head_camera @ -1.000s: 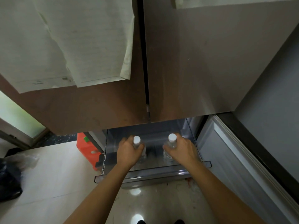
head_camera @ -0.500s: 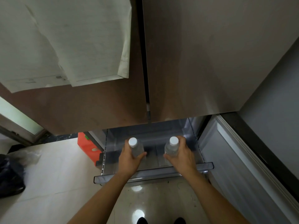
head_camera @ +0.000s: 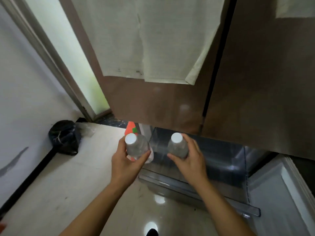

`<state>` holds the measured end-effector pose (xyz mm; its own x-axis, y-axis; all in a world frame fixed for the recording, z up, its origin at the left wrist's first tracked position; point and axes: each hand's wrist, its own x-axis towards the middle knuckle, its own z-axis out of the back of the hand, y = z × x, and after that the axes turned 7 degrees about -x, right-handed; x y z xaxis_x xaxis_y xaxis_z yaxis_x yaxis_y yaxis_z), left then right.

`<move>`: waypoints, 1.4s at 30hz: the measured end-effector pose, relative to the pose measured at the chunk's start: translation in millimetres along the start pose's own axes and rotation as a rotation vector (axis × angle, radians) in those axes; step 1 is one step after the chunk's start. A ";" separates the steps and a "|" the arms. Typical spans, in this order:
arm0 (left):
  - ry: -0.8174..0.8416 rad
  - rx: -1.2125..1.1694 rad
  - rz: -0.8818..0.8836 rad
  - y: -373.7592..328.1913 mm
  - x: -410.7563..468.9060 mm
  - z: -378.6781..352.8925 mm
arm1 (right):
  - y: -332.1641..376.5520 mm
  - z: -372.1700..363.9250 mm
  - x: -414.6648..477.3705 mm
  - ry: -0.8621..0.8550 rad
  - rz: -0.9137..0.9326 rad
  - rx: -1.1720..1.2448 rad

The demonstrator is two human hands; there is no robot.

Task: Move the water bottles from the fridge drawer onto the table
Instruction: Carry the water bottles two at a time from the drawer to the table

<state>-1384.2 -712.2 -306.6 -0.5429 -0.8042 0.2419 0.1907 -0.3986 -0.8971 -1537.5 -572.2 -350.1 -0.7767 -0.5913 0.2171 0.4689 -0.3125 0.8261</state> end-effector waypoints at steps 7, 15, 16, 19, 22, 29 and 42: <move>-0.312 0.065 0.020 1.9 -26.5 119.9 | 91.9 -59.1 -5.5 0.100 0.165 0.113; -0.495 0.061 0.057 37.3 -70.9 293.4 | 206.9 -161.7 -71.2 0.220 0.297 0.093; -0.509 0.081 0.056 44.4 -80.0 318.9 | 223.6 -179.3 -82.4 0.227 0.305 0.096; -0.556 0.149 0.064 65.4 -107.4 393.0 | 269.8 -237.0 -115.5 0.263 0.329 0.125; -0.624 0.169 0.103 85.8 -135.3 462.3 | 316.4 -297.2 -154.3 0.358 0.370 0.147; -0.852 0.229 0.236 130.1 -205.1 590.1 | 410.7 -431.3 -228.3 0.640 0.519 0.182; -1.170 0.356 0.422 241.4 -255.2 828.7 | 580.9 -709.6 -330.5 1.057 0.723 0.272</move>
<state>-521.9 -968.6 -278.5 0.6115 -0.7296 0.3062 0.4755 0.0295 -0.8792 -710.0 -1085.8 -310.9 0.3754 -0.8938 0.2453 0.4421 0.4053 0.8002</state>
